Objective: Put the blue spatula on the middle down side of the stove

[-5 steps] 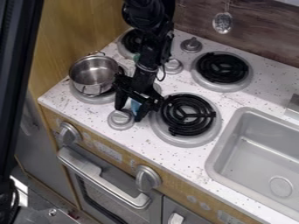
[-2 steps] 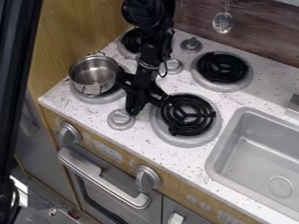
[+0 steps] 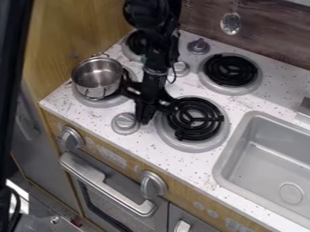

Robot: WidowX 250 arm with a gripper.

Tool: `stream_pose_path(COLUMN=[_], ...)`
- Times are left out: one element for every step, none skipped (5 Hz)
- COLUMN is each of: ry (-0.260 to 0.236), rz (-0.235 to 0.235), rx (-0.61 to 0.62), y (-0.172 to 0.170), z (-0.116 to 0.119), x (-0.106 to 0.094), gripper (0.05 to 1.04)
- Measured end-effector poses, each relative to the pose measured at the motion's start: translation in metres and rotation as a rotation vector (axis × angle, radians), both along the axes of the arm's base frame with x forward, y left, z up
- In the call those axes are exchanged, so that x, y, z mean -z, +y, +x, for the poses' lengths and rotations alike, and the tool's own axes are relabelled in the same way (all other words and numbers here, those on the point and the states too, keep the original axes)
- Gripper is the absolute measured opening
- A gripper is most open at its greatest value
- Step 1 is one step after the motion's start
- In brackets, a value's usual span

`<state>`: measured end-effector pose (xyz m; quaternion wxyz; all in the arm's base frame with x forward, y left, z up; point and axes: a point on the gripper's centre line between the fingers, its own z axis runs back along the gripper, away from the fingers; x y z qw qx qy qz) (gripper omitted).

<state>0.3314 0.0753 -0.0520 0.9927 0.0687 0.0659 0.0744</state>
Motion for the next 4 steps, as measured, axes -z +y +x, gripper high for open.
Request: stream_pose_path(ry=[-0.078, -0.113, -0.138, -0.139], rz=[-0.028, -0.056, -0.091, -0.143], rx=[0.021, 0.006, 0.027, 0.027], y=[-0.005, -0.013, -0.030, -0.043], z=[0.006, 0.006, 0.021, 0.032], x=[-0.028, -0.034, -0.043, -0.034], gripper=[0.056, 0.056, 0.056, 0.056])
